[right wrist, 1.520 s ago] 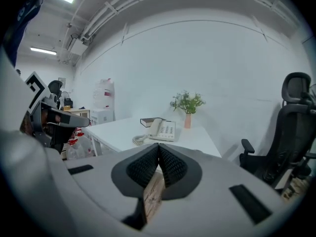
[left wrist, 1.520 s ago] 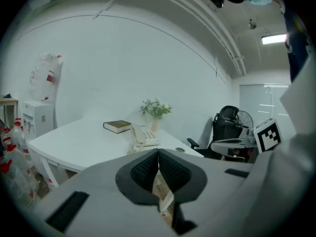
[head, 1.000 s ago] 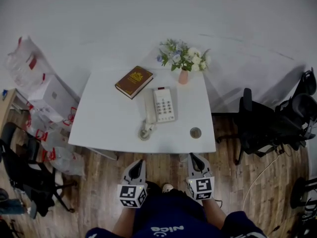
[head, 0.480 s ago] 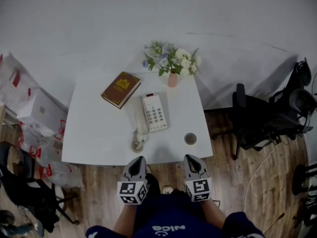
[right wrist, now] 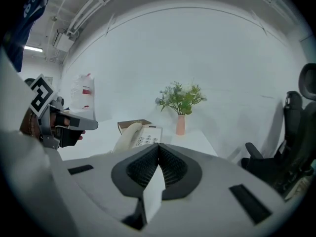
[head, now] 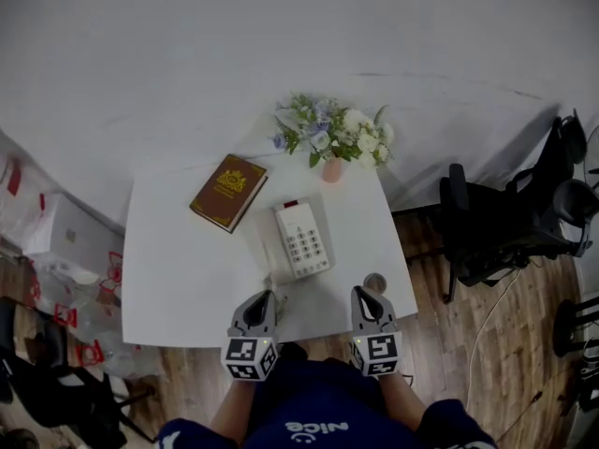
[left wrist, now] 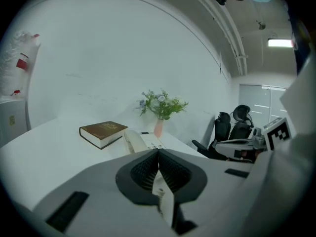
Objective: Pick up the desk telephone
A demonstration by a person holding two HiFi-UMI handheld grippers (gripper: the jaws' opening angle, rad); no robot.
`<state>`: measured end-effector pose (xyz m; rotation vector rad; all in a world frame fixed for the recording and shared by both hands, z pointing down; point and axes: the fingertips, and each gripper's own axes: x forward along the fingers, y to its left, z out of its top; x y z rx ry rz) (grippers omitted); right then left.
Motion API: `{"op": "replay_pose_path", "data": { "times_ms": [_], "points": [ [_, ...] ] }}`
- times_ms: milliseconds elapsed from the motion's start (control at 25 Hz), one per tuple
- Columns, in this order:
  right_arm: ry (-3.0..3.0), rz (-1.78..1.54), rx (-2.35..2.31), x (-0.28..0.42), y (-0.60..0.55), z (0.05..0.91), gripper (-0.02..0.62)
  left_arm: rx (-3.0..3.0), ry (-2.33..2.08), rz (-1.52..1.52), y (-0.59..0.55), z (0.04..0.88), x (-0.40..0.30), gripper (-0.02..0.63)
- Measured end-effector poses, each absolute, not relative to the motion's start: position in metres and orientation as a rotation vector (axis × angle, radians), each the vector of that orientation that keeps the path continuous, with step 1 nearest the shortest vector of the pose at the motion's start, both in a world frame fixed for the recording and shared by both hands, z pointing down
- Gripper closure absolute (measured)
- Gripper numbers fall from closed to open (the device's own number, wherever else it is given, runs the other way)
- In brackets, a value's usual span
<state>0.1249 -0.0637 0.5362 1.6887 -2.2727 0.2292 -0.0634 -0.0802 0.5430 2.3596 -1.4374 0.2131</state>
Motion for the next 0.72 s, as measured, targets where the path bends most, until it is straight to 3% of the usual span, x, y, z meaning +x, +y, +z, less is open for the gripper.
{"op": "replay_pose_path", "data": {
  "times_ms": [720],
  "points": [
    [-2.219, 0.264, 1.657, 0.073, -0.139, 0.545, 0.572, 2.296, -1.306, 0.175, -0.155, 0.562, -0.101, 0.589]
  ]
}}
